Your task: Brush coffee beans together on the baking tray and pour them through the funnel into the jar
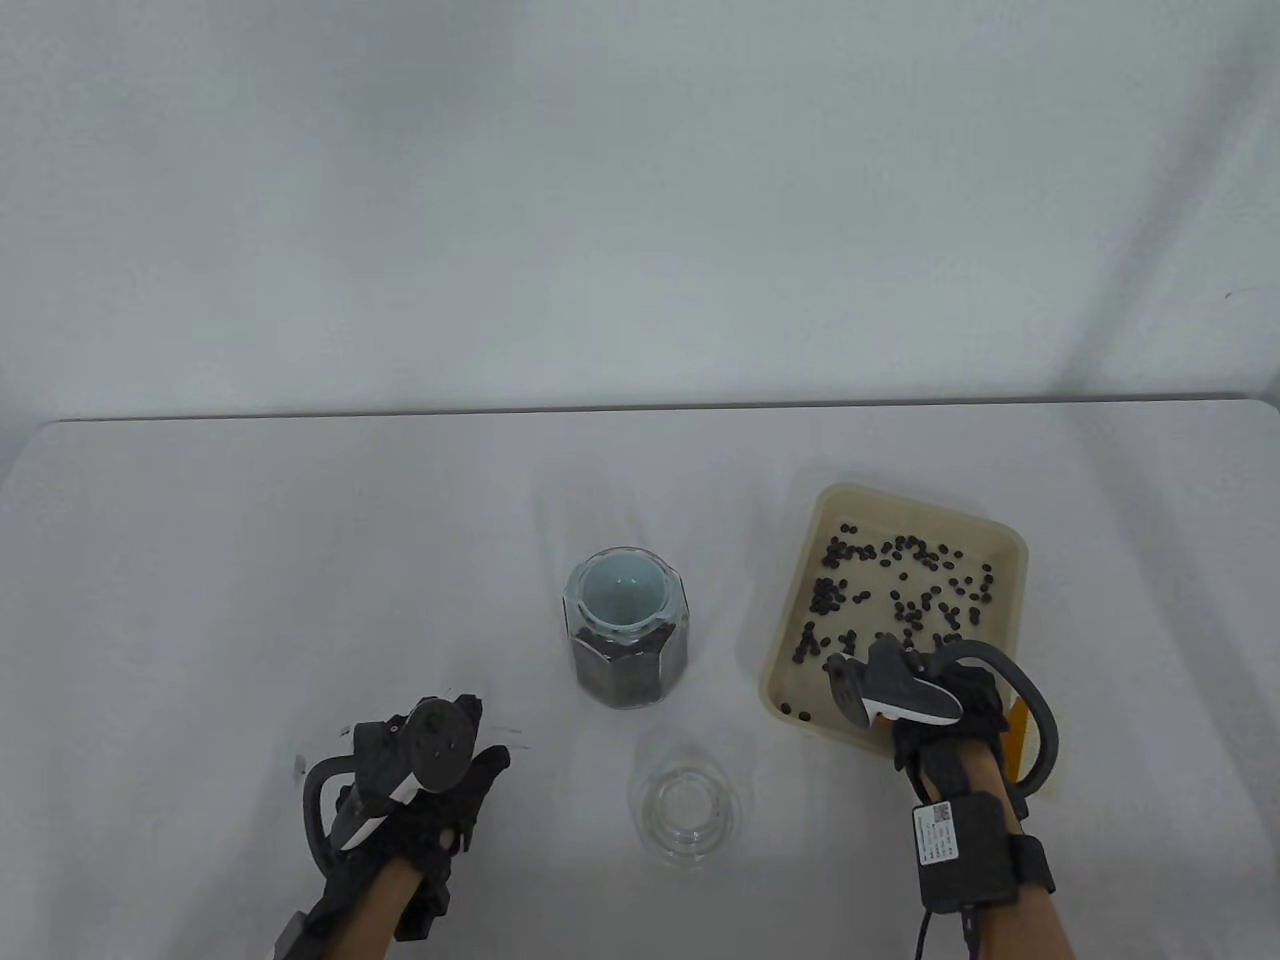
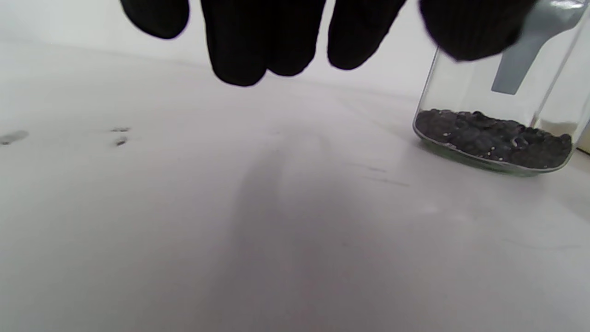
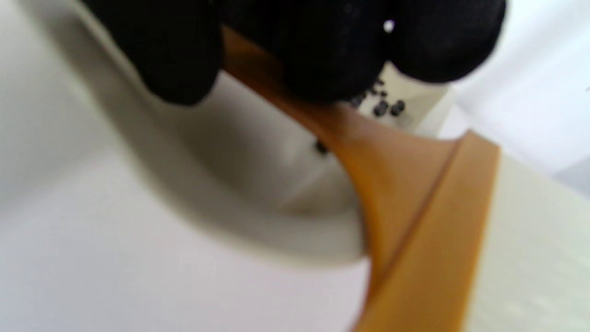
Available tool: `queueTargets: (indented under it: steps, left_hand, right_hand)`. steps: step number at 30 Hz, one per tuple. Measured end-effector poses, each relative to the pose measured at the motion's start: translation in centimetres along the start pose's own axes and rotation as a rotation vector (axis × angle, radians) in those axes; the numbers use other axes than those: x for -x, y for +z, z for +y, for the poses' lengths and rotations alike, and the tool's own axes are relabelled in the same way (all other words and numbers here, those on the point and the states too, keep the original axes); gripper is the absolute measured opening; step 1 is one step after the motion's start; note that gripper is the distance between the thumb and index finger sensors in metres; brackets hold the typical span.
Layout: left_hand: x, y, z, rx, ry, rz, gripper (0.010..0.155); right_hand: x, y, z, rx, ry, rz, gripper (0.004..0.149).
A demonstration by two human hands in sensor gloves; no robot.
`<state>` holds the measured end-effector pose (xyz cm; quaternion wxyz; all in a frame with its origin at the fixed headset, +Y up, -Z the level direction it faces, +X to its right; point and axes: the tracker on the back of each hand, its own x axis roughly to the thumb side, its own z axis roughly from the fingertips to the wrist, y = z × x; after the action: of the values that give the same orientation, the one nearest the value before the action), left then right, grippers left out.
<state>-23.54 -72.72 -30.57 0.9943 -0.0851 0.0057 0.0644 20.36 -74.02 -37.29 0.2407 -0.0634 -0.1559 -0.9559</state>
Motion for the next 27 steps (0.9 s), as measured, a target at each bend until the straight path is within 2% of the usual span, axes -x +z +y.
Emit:
queueTargets:
  steps: [9, 15, 19, 23, 27]
  left_hand:
    - [-0.1, 0.0, 0.0, 0.002, -0.013, -0.005, 0.065]
    - [-0.1, 0.1, 0.0, 0.001, -0.015, 0.001, 0.063]
    - [-0.1, 0.3, 0.2, -0.010, 0.006, -0.008, 0.065]
    - [-0.1, 0.6, 0.8, -0.045, 0.032, -0.011, 0.066]
    - [0.0, 0.6, 0.9, -0.052, 0.042, -0.011, 0.067]
  right_hand:
    - [5.5, 3.5, -5.3, 0.249, -0.325, 0.025, 0.052]
    - [7.9, 4.7, -7.4, 0.364, -0.459, 0.034, 0.050]
    - [8.8, 3.9, -7.7, 0.358, -0.563, 0.035, 0.044]
    - [9.1, 2.6, -7.5, 0.405, -0.688, 0.045, 0.037]
    - [8.4, 1.5, -7.2, 0.498, -0.708, 0.067, 0.034]
